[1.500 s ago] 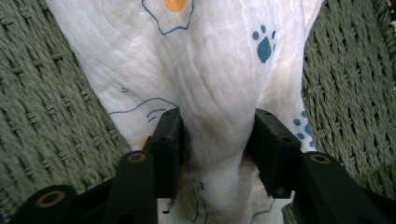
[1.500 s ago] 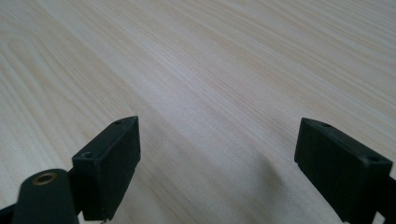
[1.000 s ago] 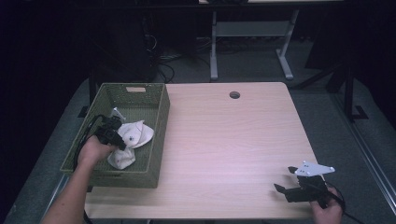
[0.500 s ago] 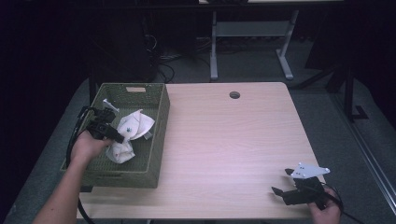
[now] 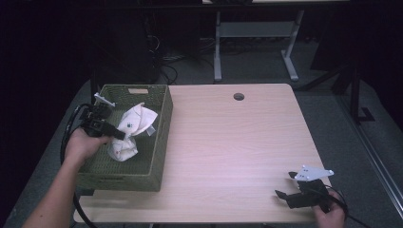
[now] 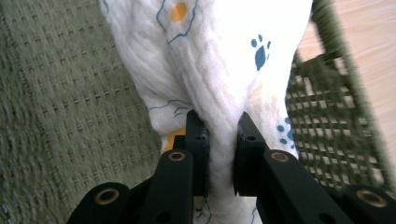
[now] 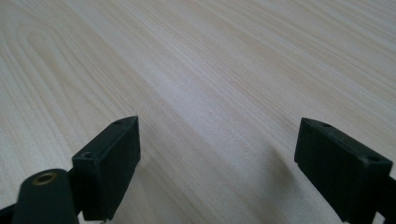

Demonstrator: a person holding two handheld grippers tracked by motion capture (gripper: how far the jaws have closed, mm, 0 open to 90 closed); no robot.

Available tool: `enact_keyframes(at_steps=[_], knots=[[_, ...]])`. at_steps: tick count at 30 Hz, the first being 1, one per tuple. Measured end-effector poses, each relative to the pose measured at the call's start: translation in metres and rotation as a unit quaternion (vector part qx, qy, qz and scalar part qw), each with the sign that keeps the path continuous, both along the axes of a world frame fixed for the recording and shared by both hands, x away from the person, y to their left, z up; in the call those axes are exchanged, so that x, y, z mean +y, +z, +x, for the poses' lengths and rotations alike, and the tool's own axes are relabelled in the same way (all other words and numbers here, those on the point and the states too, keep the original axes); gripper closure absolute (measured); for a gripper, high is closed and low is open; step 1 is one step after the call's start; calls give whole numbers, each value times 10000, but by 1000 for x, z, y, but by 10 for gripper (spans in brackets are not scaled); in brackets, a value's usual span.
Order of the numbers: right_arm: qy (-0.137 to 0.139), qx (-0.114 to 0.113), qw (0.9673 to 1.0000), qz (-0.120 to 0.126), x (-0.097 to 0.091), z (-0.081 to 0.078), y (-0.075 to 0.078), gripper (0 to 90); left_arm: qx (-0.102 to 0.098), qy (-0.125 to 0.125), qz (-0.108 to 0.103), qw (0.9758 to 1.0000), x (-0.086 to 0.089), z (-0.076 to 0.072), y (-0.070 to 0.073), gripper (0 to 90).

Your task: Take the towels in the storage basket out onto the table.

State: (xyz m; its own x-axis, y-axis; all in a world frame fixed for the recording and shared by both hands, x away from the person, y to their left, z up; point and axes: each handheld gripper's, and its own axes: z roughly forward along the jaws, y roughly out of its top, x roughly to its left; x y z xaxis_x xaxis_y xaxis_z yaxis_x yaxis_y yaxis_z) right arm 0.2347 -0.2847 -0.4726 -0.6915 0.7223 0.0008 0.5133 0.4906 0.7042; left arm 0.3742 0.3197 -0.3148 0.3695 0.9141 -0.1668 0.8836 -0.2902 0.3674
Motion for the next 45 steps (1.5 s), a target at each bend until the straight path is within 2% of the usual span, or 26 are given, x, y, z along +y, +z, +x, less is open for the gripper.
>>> enact_keyframes(at_steps=[4, 6, 12, 17, 21, 27, 33, 43, 45], knots=[[6, 0, 10000, 5, 0, 0, 0, 140, -70, -17, -229, 9997, 4, -3, 7, 792], [1, -2, 10000, 10, 0, 0, 0, 140, -109, -13, -266, 9996, 5, -4, 9, 792], [12, 8, 10000, 10, 0, 0, 0, 140, -197, -88, -565, 9982, 8, -6, 15, 792], [-9, 22, 10000, 6, 0, 0, 0, 140, -211, -180, -661, 9974, 8, -6, 16, 791], [-13, 18, 10000, 53, -1, 0, 0, 140, -243, -235, -843, 9959, 13, -10, 18, 790], [-115, 3, 9999, 112, -4, -2, 1, 140, -317, -200, -976, 9945, 22, -14, 15, 790], [-184, 23, 9997, 141, -2, -2, -2, 140, -490, -263, -1188, 9914, 21, -17, 22, 789], [-176, 28, 9998, 115, -2, -3, -3, 140, -685, -452, -1306, 9880, 9, -22, 42, 789], [-180, 27, 9997, 135, -3, -3, -3, 140, -655, -464, -1286, 9885, 6, -22, 44, 789]])
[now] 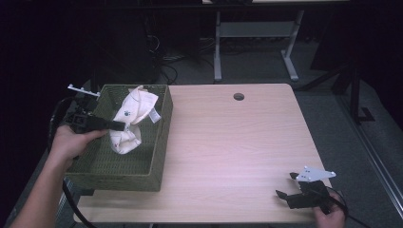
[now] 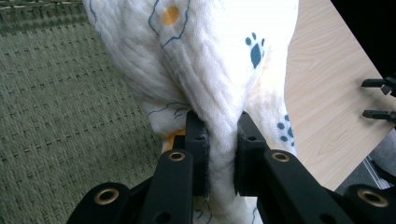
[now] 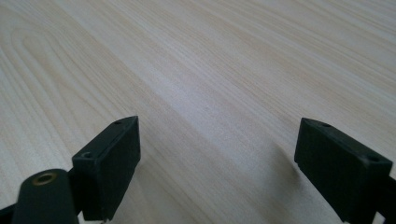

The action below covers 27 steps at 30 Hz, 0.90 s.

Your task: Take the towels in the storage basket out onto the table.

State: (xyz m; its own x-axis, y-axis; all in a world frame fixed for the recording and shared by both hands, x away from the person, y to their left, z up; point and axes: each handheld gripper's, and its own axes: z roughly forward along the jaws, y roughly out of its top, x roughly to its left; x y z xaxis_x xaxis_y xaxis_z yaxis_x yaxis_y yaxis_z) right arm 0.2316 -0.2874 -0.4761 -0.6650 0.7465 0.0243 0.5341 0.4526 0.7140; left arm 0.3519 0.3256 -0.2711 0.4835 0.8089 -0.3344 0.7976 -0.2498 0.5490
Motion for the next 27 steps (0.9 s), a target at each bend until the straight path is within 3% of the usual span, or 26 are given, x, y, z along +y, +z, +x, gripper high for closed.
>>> enact_keyframes(at_steps=[8, 27], knots=[[-6, -8, 10000, 22, 0, -2, -1, 140, -17, -111, 7, 9999, -10, 1, 6, 789], [-19, -33, 10000, 58, -1, -3, -1, 140, -134, -561, 77, 9983, -56, 6, 19, 788]])
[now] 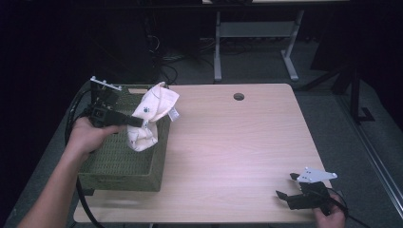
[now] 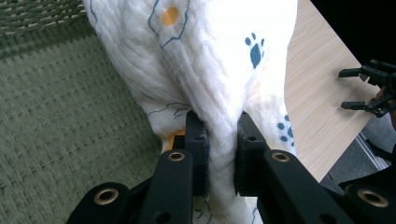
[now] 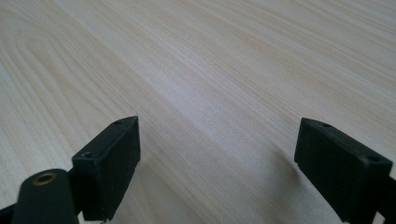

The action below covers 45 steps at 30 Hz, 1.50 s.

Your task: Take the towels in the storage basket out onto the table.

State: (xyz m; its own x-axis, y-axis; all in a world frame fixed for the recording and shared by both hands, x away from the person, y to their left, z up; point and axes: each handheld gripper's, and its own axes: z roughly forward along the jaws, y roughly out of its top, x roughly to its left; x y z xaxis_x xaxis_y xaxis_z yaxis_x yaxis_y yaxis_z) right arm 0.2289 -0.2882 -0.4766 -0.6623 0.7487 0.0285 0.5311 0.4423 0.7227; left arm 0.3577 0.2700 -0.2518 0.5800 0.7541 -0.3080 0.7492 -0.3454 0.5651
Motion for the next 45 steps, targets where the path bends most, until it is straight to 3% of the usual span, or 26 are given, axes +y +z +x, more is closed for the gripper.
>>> enact_keyframes(at_steps=[23, 45], knots=[[-3, -36, 10000, 31, -1, -1, 0, 140, -45, -344, -19, 9994, -43, 4, -1, 785], [-31, -72, 10000, 62, -3, -1, 2, 140, 64, -613, 50, 9981, -83, 15, -14, 783]])
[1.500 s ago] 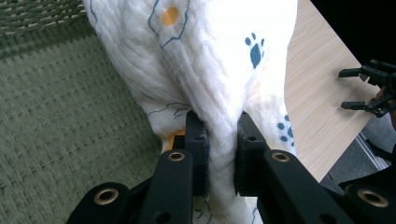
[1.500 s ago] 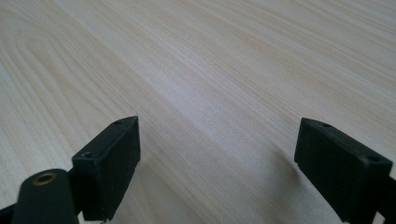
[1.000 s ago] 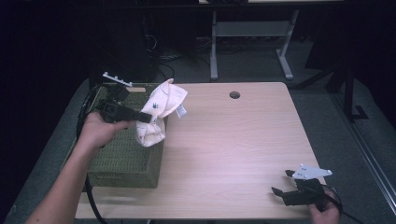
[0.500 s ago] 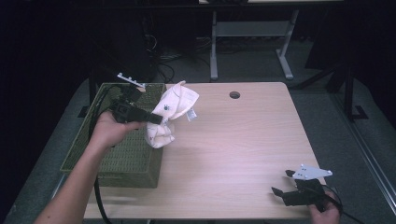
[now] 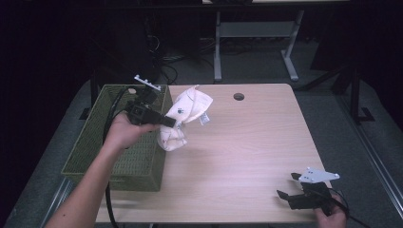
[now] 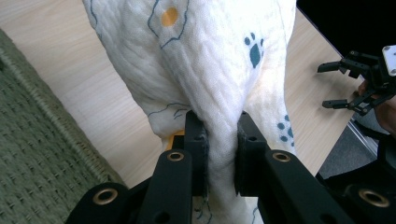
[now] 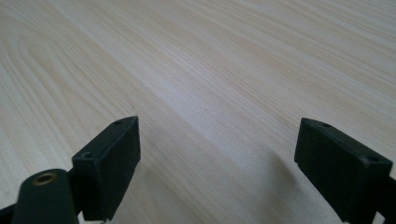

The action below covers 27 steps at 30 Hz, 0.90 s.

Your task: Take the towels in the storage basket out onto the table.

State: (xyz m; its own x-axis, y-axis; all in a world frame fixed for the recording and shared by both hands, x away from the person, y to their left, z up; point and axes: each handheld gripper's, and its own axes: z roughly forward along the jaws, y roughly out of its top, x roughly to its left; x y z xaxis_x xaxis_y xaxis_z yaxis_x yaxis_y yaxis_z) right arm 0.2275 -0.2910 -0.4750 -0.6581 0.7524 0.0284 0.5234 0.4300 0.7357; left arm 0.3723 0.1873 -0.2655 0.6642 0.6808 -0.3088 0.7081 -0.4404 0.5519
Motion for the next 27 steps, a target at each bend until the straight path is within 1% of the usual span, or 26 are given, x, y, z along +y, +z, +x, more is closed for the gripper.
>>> enact_keyframes(at_steps=[1, 3, 5, 11, 13, 16, 21, 23, 27], knots=[[0, 4, 10000, 2, 0, 0, 0, 140, -4, -14, 9, 10000, -2, 1, -1, 784], [-1, -1, 10000, 6, 0, 0, 0, 140, 5, -38, -39, 10000, -5, 1, -2, 784], [-5, -14, 10000, 9, 0, 0, 0, 140, -21, -58, -144, 9999, -9, 0, -3, 783], [-13, -25, 10000, 24, -1, 0, 0, 140, 31, -172, -86, 9998, -23, 1, -11, 781], [-4, -39, 10000, 24, -1, 0, 1, 140, 45, -188, -98, 9998, -26, 2, -14, 781], [3, -47, 10000, 18, -1, 0, 0, 140, 46, -233, -29, 9997, -32, 3, -17, 781], [-4, -47, 10000, 32, -1, 0, 1, 140, 62, -311, -19, 9995, -42, 7, -20, 780], [6, -47, 10000, 29, -1, 0, 1, 140, -8, -328, -33, 9995, -47, 7, -22, 773], [-13, -28, 10000, 51, -1, -1, 1, 140, 25, -400, -41, 9992, -57, 8, -29, 775]])
